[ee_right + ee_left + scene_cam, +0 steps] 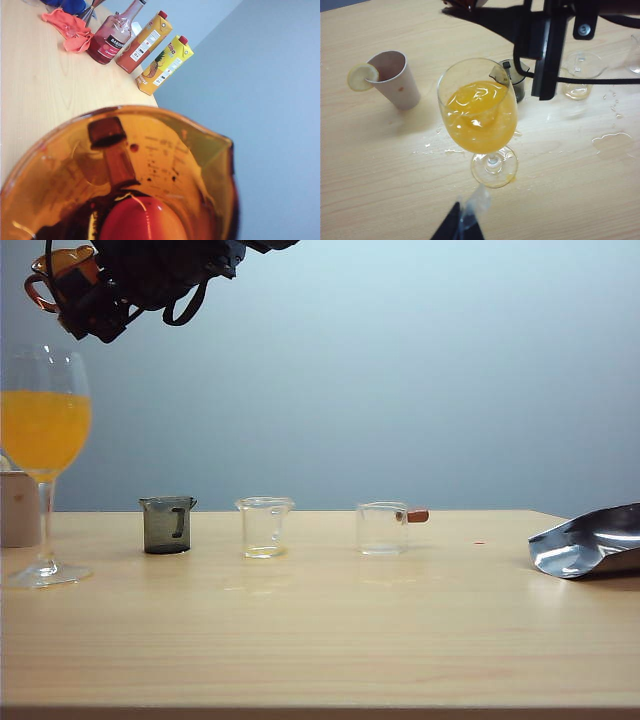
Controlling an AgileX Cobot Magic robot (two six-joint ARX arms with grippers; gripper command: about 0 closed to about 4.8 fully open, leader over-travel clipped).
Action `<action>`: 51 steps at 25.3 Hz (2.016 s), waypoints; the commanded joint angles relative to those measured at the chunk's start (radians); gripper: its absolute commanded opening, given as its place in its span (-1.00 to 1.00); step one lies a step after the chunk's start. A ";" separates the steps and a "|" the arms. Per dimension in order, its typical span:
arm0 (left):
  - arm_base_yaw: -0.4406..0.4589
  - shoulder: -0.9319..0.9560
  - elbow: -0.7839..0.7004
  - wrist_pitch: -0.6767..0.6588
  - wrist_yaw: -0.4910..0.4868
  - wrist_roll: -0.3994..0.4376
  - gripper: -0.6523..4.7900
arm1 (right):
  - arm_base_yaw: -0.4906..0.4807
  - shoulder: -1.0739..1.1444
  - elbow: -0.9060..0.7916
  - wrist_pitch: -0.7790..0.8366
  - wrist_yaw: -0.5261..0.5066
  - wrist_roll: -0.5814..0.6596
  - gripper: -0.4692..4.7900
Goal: Pick up the fourth measuring cup from the left, pour the grenadine inside into the goblet, and finally put the measuring cup back in its original place.
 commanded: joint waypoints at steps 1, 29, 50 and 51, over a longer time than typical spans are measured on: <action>0.002 -0.002 0.001 0.013 -0.002 -0.004 -0.77 | 0.001 -0.006 0.008 0.035 -0.008 -0.018 -0.07; 0.002 -0.002 0.001 0.013 -0.002 -0.004 -0.77 | 0.005 0.027 0.008 0.174 -0.078 -0.269 -0.07; 0.002 -0.002 0.001 0.013 -0.002 -0.004 -0.77 | 0.001 0.039 0.008 0.193 -0.117 -0.384 -0.07; 0.002 -0.002 0.001 0.013 -0.002 -0.004 -0.77 | 0.001 0.039 0.008 0.193 -0.117 -0.385 -0.07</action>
